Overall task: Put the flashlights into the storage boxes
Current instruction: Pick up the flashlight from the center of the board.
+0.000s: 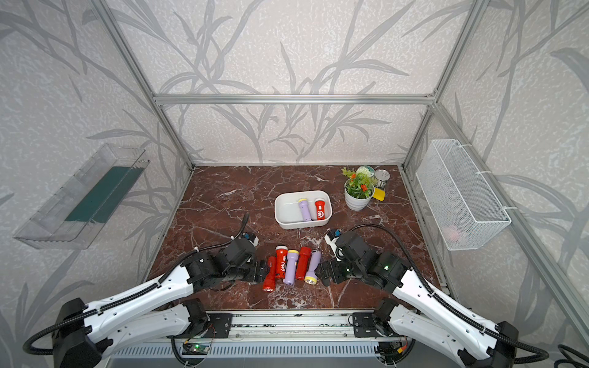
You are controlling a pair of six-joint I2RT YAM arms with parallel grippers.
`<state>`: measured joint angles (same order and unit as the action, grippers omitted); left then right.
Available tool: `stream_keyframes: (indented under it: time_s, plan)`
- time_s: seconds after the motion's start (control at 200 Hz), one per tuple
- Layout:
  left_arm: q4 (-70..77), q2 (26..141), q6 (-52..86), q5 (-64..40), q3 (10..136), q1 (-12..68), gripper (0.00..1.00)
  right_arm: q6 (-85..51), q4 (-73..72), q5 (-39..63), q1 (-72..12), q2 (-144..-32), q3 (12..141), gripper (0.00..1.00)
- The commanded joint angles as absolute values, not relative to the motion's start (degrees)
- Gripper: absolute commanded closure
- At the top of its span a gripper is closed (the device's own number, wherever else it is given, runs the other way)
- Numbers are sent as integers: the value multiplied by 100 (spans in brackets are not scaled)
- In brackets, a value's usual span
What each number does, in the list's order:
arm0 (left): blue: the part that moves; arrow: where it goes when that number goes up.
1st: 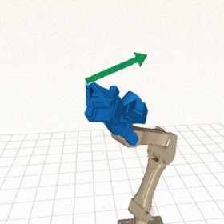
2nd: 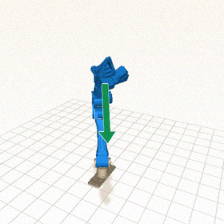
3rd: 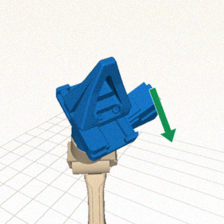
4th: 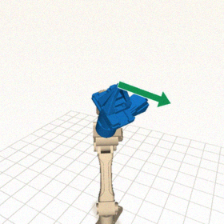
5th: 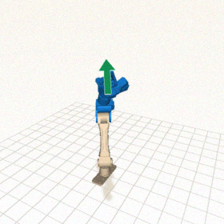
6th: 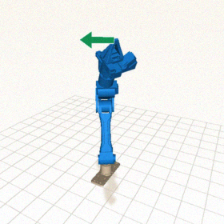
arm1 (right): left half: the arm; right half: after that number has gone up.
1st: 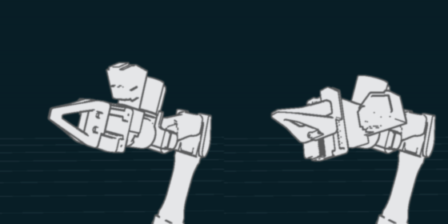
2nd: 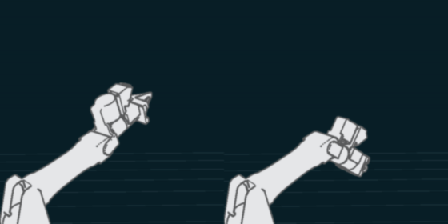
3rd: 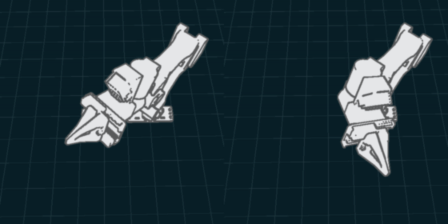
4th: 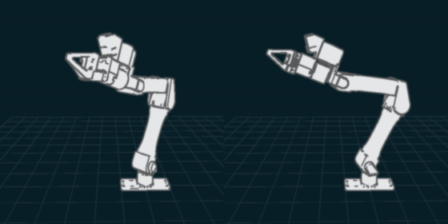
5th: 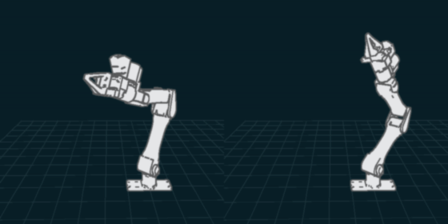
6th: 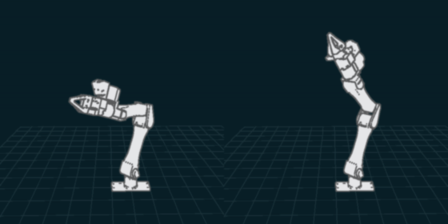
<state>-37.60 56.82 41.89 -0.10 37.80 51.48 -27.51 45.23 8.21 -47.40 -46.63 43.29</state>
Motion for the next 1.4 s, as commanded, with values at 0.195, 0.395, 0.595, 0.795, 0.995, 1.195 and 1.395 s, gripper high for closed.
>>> stream_keyframes:
  time_s: [0.195, 0.395, 0.595, 0.795, 0.995, 1.195, 1.395]
  plan:
    - [-3665, 5995, 4482, 140, 3673, 5260, 15, -2892, 4441, 851, -4833, -4535, 4210, 1]
    - [-3587, 6354, 4482, 137, 3666, 5273, 16, -2883, 4364, 875, -4859, -4553, 4200, 1]
    - [-3375, 6640, 4520, 110, 3603, 5273, 17, -2806, 4326, 959, -4869, -4592, 4246, 1]
    - [-3272, 6910, 4535, 80, 3600, 5273, 22, -2718, 4282, 981, -4869, -4752, 4309, 1]
    - [-3243, 7212, 4466, 122, 3711, 5273, 27, -2639, 4209, 942, -4868, -4842, 4299, 1]
    - [-3159, 7504, 4430, 101, 3820, 5273, 27, -2672, 3965, 912, -4869, -4869, 4096, 1]
    - [-3155, 7745, 4377, 110, 3911, 5273, 35, -2637, 3977, 878, -4865, -4843, 4134, 1]
